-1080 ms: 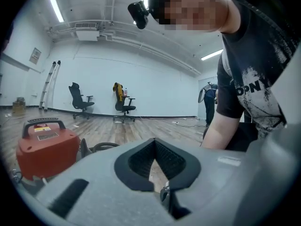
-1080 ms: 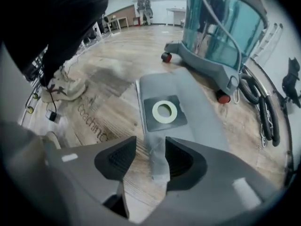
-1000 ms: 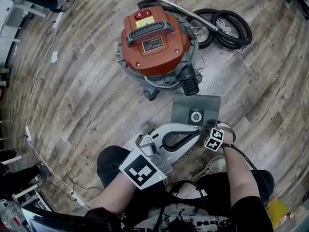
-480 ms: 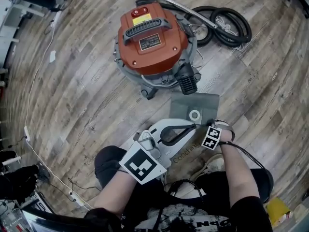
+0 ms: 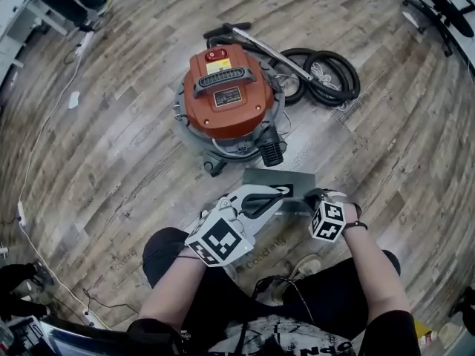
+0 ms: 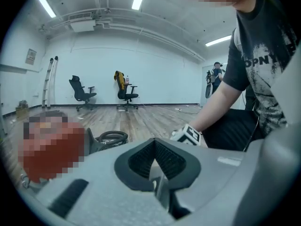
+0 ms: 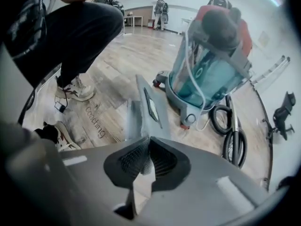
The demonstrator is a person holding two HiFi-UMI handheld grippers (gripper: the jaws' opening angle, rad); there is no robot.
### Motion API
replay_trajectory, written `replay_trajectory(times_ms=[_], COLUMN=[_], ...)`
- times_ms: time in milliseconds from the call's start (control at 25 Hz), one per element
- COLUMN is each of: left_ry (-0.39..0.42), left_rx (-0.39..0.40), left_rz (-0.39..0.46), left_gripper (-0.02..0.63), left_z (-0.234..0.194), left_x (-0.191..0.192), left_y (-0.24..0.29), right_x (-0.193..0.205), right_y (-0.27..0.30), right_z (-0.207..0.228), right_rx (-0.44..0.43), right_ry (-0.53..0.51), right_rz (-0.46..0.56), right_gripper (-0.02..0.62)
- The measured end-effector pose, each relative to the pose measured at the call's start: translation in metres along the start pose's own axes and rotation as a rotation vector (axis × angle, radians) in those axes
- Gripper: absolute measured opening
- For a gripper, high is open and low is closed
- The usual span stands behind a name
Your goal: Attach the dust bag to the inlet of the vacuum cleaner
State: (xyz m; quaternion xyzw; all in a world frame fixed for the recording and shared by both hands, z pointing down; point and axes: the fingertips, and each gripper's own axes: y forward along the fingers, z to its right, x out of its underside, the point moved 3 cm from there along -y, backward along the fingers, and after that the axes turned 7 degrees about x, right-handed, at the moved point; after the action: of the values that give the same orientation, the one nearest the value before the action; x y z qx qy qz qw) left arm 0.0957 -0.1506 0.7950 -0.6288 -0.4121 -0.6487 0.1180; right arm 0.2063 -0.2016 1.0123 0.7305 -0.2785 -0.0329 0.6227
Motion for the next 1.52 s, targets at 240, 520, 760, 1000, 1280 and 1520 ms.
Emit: replay_trajectory(times_ms=[240, 520, 760, 1000, 1280, 1520], left_ry=[0.082, 0.212, 0.213, 0.2, 0.236, 0.222], left_rx=[-0.001, -0.021, 0.034, 0.043, -0.046, -0.125], left_rz=[-0.241, -0.457, -0.522, -0.526, -0.579, -0.561], left_gripper=[0.091, 0.149, 0.153, 0.166, 0.064, 0.028], left_z=[-0.001, 0.005, 0.02, 0.029, 0.017, 0.002], left_x=[0.033, 0.069, 0.087, 0.089, 0.104, 0.096], left_y=[0.009, 0.021, 0.034, 0.039, 0.034, 0.022], right_x=[-0.014, -0.042, -0.049, -0.051, -0.065, -0.072], right_y=[-0.073, -0.13, -0.147, -0.151, -0.156, -0.153], right_z=[0.05, 0.058, 0.053, 0.06, 0.047, 0.051], right_rx=[0.06, 0.061, 0.061, 0.076, 0.043, 0.055], right_ry=[0.003, -0.062, -0.078, -0.059, -0.094, -0.101], right_rz=[0.092, 0.193, 0.195, 0.191, 0.231, 0.244], right_gripper=[0.017, 0.015, 0.015, 0.014, 0.014, 0.019])
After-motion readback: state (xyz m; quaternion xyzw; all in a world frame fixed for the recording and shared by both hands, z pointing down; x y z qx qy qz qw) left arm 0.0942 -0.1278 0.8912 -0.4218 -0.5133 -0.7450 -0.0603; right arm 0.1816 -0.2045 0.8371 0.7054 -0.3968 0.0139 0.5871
